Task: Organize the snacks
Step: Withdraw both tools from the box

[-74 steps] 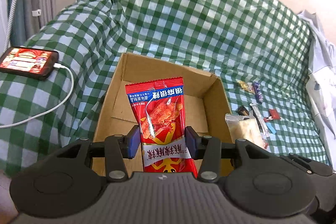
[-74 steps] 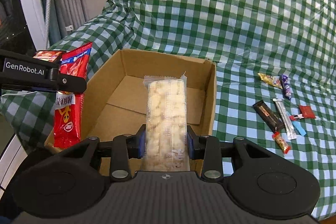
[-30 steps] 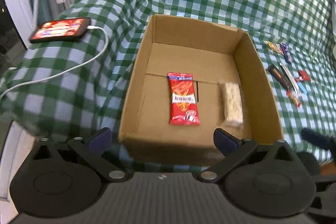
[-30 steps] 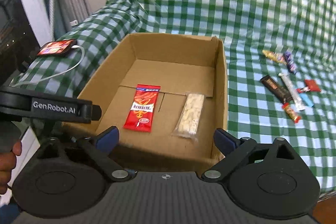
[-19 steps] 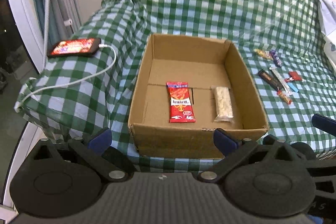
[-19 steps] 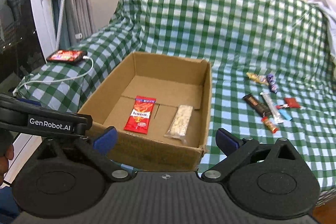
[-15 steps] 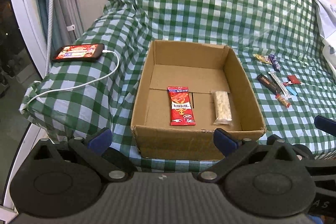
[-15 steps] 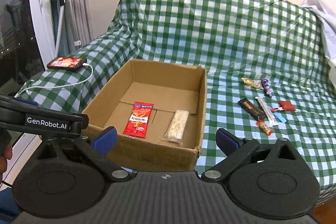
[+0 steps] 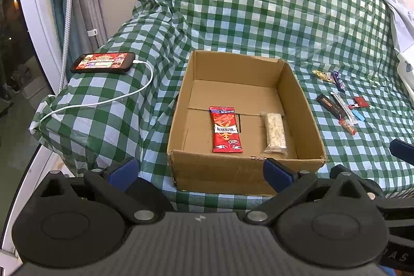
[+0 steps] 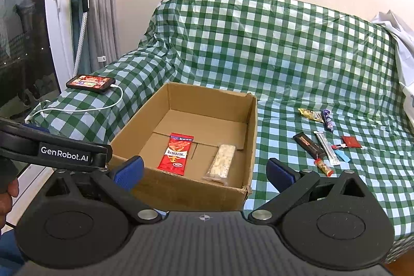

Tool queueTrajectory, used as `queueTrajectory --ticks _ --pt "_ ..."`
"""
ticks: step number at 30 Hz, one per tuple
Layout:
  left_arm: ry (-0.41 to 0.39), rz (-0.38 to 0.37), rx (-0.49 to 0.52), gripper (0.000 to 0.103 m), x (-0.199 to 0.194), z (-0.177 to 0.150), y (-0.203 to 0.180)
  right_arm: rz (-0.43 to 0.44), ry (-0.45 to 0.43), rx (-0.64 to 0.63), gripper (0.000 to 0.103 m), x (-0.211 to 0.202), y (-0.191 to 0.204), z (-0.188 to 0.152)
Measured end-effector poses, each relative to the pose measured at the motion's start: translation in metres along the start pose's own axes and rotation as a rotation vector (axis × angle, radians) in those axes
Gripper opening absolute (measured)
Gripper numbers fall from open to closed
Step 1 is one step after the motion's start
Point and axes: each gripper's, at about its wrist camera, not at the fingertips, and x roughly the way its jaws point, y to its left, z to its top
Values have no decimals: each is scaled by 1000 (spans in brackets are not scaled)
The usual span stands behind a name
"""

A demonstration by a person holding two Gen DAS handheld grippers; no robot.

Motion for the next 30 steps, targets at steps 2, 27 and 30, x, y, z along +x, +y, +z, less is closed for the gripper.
queueTrajectory --ticks 2,27,30 --pt "2 1 -1 103 0 -1 0 1 3 -3 100 1 1 0" --pt "52 13 16 103 18 -2 -3 23 48 5 101 16 -1 -5" --pt "66 21 27 103 23 -1 -7 30 58 18 101 21 -5 -6"
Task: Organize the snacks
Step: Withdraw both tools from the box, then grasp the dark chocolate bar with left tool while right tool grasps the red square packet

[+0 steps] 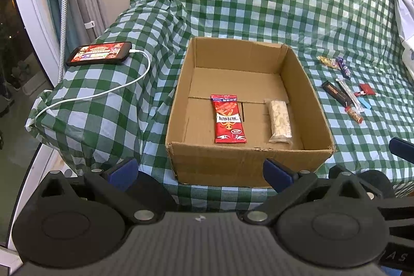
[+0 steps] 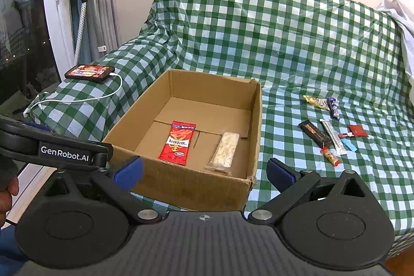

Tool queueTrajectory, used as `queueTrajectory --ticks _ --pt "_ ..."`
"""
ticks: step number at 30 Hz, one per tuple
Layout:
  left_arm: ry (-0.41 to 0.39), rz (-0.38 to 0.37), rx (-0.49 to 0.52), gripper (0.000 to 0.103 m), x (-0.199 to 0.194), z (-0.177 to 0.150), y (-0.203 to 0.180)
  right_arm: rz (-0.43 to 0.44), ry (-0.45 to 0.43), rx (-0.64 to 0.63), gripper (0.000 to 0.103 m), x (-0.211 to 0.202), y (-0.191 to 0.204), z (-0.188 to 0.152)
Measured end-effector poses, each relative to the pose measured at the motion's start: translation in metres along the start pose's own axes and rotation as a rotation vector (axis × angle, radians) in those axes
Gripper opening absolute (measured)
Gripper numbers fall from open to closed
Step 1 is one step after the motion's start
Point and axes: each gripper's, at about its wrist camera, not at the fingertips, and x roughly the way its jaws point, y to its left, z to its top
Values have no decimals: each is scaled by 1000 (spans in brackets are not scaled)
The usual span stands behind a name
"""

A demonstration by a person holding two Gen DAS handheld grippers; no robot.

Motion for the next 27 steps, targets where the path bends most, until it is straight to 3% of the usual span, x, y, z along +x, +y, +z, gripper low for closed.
queueTrajectory --ticks 8,16,20,27 --pt "59 26 52 103 21 8 -20 24 31 57 101 19 -18 -5" --pt "112 21 117 103 46 33 -59 31 36 171 101 40 -60 -7" --pt "104 4 160 103 60 61 -92 -29 7 223 101 50 -98 -4" --pt "148 -124 157 103 108 125 -171 -225 -9 321 101 84 -216 -4"
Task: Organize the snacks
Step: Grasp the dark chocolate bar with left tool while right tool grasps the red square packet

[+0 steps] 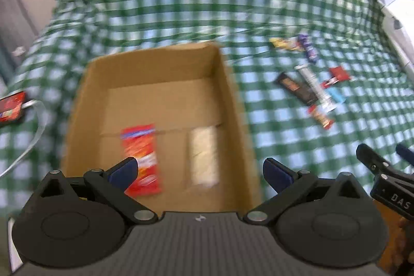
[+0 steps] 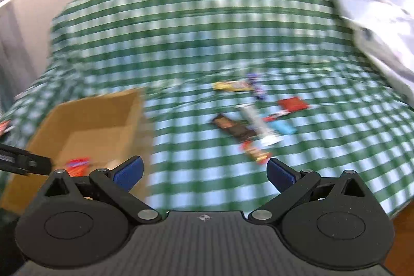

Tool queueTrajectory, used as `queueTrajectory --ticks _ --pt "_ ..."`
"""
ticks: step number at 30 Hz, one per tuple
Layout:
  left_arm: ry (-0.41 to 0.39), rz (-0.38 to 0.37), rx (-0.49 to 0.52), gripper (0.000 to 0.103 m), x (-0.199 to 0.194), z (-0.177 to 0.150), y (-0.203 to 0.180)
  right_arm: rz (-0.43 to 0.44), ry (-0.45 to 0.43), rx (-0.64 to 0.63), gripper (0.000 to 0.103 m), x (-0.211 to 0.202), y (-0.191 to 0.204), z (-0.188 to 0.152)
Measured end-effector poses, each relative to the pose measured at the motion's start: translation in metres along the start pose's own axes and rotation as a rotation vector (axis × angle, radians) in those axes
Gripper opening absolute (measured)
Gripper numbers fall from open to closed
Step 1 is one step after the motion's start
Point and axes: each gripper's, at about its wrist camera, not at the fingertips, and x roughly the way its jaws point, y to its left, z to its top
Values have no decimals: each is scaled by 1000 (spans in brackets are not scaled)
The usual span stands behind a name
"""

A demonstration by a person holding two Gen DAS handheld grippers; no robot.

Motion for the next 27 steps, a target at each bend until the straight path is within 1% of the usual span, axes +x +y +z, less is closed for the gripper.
queueTrajectory --ticks 3,6,7,10,12,14,16,19,21,23,24,25,26,27 --pt "24 -37 1 103 36 37 -37 -68 -3 93 101 30 -52 18" --pt "92 -92 -23 103 85 73 -74 -122 1 174 101 66 -100 35" --pt "112 -94 -32 103 103 82 -86 -137 1 200 101 79 -114 40" --pt "155 -95 -60 103 158 106 -120 -173 9 263 101 125 -150 54" --pt "189 -111 -99 103 193 119 -137 -190 19 297 101 160 -169 62" --pt "199 -123 -131 103 223 129 -150 -196 36 327 101 197 -186 70" --pt "224 -133 -157 103 252 139 -160 -203 55 332 101 236 -197 79" --pt "274 -155 -197 103 288 147 -170 -202 64 284 101 284 -204 91" --pt "301 -143 -201 103 309 149 -176 -199 68 254 101 313 -204 98" --pt "340 -124 -178 103 328 146 -180 -187 76 228 101 340 -204 103" --pt "345 -122 -153 103 334 143 -182 -191 75 225 102 349 -202 105" --pt "320 -110 -129 103 332 140 -185 -192 89 222 102 360 -201 104" --pt "297 -95 -107 103 330 136 -189 -195 124 214 103 371 -201 101" --pt "289 -87 -84 103 329 133 -192 -215 111 173 103 373 -196 97"
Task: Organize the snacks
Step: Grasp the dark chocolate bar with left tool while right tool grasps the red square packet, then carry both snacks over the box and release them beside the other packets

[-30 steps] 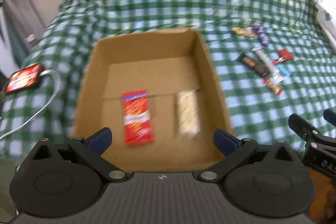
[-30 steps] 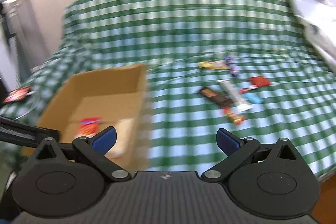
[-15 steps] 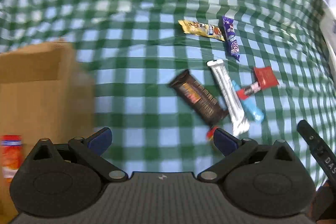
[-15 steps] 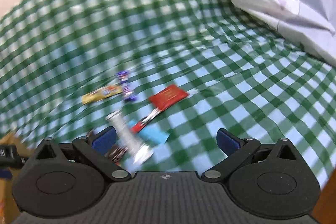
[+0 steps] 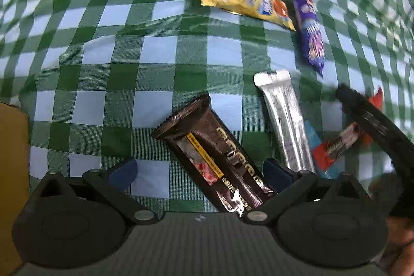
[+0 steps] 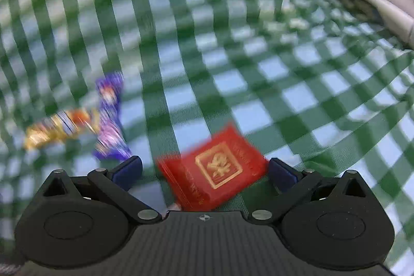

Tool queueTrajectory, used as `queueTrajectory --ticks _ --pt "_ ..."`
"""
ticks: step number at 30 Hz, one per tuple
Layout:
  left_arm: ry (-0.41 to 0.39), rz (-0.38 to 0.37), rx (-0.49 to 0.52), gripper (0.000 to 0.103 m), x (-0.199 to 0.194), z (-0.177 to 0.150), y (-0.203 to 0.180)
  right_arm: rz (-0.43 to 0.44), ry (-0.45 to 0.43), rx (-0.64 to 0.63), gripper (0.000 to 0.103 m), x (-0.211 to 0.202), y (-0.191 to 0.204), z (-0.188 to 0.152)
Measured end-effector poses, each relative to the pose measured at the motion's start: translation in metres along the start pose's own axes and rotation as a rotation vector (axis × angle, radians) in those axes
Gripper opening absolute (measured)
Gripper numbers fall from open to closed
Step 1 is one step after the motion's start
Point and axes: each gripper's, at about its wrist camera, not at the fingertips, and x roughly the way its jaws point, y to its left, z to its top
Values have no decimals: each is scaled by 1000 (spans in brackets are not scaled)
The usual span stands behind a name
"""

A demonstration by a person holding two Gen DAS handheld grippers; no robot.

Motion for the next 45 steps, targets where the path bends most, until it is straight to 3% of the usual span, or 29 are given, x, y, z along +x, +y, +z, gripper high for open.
queueTrajectory --ticks 2,5,6,7,8,9,17,21,27,33,39,45 --pt "-11 23 52 103 2 -4 -6 -31 -38 -98 103 2 8 -9" --pt "-24 26 50 103 2 -6 -5 -13 -68 -113 103 -1 4 -15" --pt "-31 31 43 94 0 -7 -4 -7 -70 -113 97 -3 1 -15" --pt "-46 51 36 86 -5 -7 -3 -19 -81 -106 80 -6 -1 -15" --pt "-70 53 38 64 -11 -9 -1 -22 -92 -98 69 -10 -5 -15" --pt "-84 44 50 44 -16 -10 -1 -13 -96 -91 51 -14 -8 -15" --pt "-131 24 95 43 -53 -21 11 -14 -145 -82 37 -45 -18 -13" --pt "-184 13 121 43 -89 -37 14 5 -185 -76 20 -80 -21 -11" --pt "-226 -4 145 43 -136 -59 28 5 -155 -72 7 -111 -19 -16" --pt "-285 -25 165 43 -186 -79 43 36 -180 -28 6 -159 -16 -28" --pt "-348 -59 150 43 -236 -105 77 146 -212 20 5 -225 -1 -41" --pt "-412 -27 147 43 -278 -139 121 257 -212 29 6 -285 34 -59"
